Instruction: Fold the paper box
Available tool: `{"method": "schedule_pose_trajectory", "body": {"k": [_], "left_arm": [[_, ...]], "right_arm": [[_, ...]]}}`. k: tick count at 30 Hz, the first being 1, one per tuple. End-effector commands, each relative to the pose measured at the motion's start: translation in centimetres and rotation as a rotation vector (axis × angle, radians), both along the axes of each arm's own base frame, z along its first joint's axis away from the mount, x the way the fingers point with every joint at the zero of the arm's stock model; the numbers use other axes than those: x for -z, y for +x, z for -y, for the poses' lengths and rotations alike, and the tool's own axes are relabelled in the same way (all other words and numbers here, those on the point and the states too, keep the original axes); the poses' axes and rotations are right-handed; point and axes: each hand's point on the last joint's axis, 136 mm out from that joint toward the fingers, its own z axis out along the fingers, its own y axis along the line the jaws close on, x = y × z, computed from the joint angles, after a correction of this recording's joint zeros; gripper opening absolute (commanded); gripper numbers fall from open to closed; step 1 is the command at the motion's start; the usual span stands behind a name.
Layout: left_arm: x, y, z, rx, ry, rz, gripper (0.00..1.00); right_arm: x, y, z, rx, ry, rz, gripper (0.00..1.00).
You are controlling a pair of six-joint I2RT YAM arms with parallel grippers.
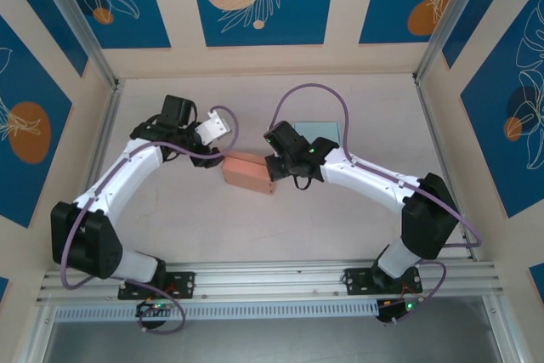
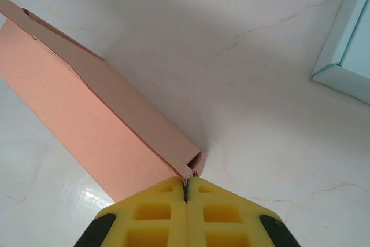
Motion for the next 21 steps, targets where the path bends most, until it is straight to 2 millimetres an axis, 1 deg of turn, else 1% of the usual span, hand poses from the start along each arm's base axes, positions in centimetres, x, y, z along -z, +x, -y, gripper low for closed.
{"method": "schedule_pose_trajectory", "body": {"k": [1,5,9,10,12,14,17,21], "left_arm": [[0.8,-0.2,0.5,0.044,-0.015,-0.058,0.62],[2.2,0.4,0.1,0.021,0.02,-0.116,0.61],[2.8,0.8,0.1,0.006,0.026,-0.134,0.59],[2.8,0.9,0.2,0.004,0.019,-0.135,0.57],[2.9,1.0,0.6,0.001,-0.009,-0.147,0.49],[2.8,1.0,0.8,-0.011,-0.028,-0.158,0.47],[2.8,1.4,0.8,-0.044,-0.036,-0.172,0.33],[3.0,1.4,0.8,-0.08,-0.039,-0.208,0.31]], "right_arm": [[-0.6,0.0,-0.8,-0.024,0.01,0.004,0.0],[-0.6,0.1,-0.7,-0.021,0.008,0.003,0.0],[-0.4,0.1,-0.7,-0.023,0.005,-0.002,0.0],[-0.3,0.2,-0.6,-0.02,0.004,-0.004,0.0],[-0.2,0.2,-0.7,-0.022,0.002,-0.004,0.0],[-0.2,0.2,-0.7,-0.022,0.002,-0.006,0.0],[-0.1,0.2,-0.7,-0.02,0.004,-0.008,0.0],[-0.1,0.3,-0.7,-0.021,0.004,-0.008,0.0]]}}
